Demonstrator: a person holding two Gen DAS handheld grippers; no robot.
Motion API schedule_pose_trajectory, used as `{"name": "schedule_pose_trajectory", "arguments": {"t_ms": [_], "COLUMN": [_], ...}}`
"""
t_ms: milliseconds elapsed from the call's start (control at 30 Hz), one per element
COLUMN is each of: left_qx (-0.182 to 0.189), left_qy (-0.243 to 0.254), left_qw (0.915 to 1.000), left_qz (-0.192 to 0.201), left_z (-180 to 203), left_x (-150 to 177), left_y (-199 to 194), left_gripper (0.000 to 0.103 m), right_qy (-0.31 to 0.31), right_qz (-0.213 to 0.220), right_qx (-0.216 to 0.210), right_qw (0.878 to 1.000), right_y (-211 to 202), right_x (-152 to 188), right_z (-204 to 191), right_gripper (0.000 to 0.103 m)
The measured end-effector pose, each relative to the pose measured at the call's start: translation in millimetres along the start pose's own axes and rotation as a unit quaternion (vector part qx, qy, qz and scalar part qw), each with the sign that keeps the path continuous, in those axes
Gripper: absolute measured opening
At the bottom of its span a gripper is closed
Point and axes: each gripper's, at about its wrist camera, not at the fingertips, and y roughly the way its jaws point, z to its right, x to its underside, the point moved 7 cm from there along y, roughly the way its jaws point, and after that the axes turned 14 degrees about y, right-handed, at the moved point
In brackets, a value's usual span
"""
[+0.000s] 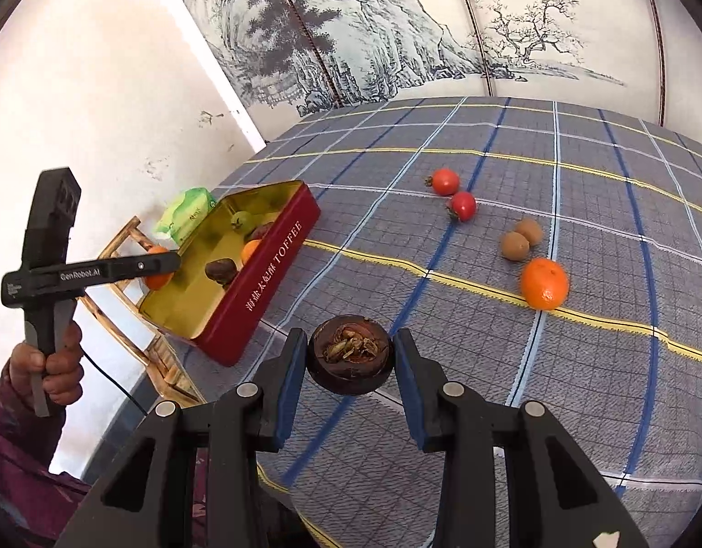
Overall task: Organize fruits
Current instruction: 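Carry the tangerine into the gold tin and open the left gripper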
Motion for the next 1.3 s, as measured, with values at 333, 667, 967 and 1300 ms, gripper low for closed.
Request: {"name": "schedule_pose_trajectory", "arguments": {"t_ms": [333,667,967,1300], "left_qx": [0.0,0.014,0.014,-0.015], "left_qy": [-0.01,-0.013,-0.012,-0.004], "left_qw": [0.9999,0.9996,0.9996,0.9999], "left_qz": [-0.007,-0.019,-0.022,-0.004], "left_z": [-8.5,-6.5,-5.3,-26.2], "left_x": [8.6,16.8,19.6,1.9], "left_y": [4.4,11.9,14.4,5.3], "left_gripper": [0.041,0.041,0.041,0.041], "right_qy": [-0.003,-0.004,-0.004,-0.006], "right_qz": [0.0,-0.001,-0.004,-0.006], "right_qx": [0.0,0.0,0.0,0.001], "right_qw": [1.0,1.0,1.0,1.0], "right_y": [-1.9,-1.9,-0.5,-1.9], "right_x": [0.6,1.3,5.6,7.3], "right_z": [-3.3,-6.6,-7.5,-6.9], "right_gripper": [0.036,0.036,0.036,0.036]}}
